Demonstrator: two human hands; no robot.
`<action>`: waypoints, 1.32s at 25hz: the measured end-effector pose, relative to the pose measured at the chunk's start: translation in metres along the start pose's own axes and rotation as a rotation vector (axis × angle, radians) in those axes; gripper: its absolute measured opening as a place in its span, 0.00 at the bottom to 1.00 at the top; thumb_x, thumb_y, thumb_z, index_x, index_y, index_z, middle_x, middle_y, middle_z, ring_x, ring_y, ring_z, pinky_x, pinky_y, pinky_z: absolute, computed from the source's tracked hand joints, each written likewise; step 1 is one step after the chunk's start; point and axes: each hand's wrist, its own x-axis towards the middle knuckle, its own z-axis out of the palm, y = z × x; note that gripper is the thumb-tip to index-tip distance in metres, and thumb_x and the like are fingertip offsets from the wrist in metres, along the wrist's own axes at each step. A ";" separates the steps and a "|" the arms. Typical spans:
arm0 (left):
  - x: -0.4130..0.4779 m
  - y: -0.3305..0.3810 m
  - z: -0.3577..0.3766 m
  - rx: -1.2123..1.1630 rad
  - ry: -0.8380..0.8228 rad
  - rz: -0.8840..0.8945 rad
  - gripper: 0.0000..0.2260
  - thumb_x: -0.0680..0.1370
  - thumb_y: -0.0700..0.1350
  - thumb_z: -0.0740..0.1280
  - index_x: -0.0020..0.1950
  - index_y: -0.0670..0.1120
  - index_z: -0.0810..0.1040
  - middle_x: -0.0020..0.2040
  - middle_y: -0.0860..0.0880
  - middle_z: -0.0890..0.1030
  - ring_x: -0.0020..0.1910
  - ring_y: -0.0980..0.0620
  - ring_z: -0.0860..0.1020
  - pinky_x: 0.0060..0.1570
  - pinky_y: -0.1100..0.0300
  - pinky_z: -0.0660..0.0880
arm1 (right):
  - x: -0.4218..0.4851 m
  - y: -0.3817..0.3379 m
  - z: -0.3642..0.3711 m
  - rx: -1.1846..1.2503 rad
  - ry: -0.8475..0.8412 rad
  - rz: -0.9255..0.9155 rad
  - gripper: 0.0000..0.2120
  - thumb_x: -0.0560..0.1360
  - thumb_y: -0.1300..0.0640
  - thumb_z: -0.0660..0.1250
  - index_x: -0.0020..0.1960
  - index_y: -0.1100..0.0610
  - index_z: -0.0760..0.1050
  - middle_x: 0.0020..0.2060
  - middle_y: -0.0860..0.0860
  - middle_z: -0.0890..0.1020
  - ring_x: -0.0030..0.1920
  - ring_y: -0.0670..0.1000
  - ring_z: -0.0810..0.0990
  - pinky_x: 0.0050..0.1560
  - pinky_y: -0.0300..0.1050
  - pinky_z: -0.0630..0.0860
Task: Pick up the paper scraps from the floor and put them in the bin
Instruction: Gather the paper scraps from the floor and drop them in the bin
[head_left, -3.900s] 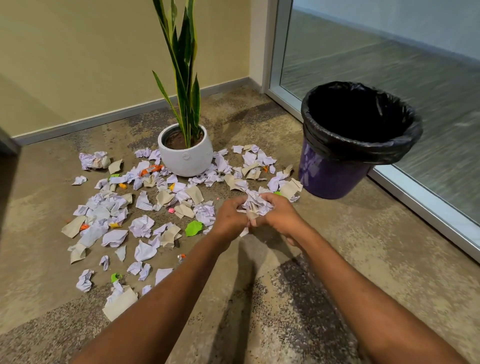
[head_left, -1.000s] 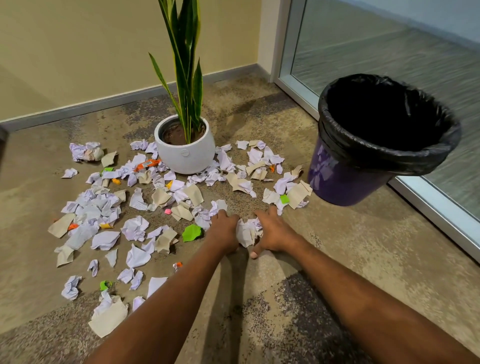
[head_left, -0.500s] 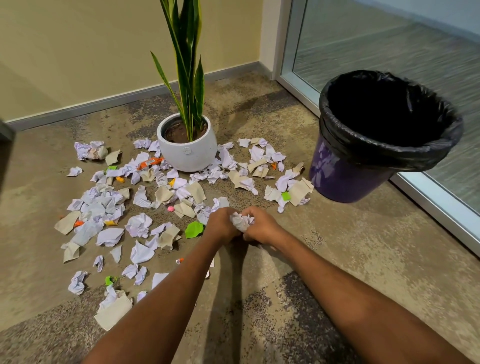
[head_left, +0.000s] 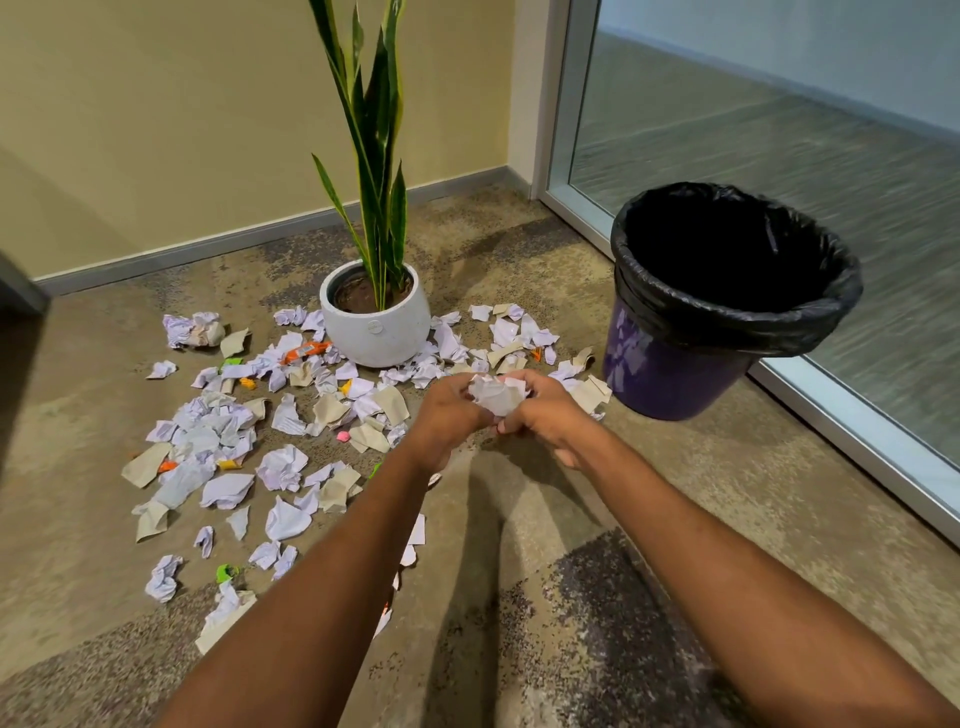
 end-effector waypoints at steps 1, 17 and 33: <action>0.002 0.011 0.004 -0.035 0.004 -0.003 0.25 0.69 0.23 0.74 0.64 0.40 0.83 0.55 0.42 0.87 0.56 0.44 0.85 0.54 0.52 0.85 | -0.003 -0.010 -0.006 0.025 0.013 -0.017 0.35 0.67 0.84 0.69 0.65 0.54 0.79 0.60 0.65 0.83 0.55 0.65 0.88 0.42 0.53 0.88; 0.003 0.199 0.146 -0.259 -0.226 0.157 0.17 0.73 0.22 0.66 0.55 0.38 0.81 0.54 0.36 0.84 0.51 0.40 0.83 0.51 0.48 0.80 | -0.091 -0.149 -0.147 0.633 0.211 -0.174 0.15 0.78 0.79 0.54 0.52 0.68 0.77 0.44 0.61 0.81 0.44 0.56 0.82 0.44 0.45 0.86; 0.043 0.155 0.131 -0.438 -0.127 0.144 0.18 0.79 0.28 0.62 0.65 0.41 0.81 0.55 0.39 0.87 0.48 0.46 0.88 0.53 0.52 0.86 | -0.067 -0.115 -0.164 0.527 0.441 -0.419 0.14 0.78 0.73 0.66 0.60 0.62 0.81 0.50 0.60 0.86 0.44 0.53 0.87 0.46 0.45 0.85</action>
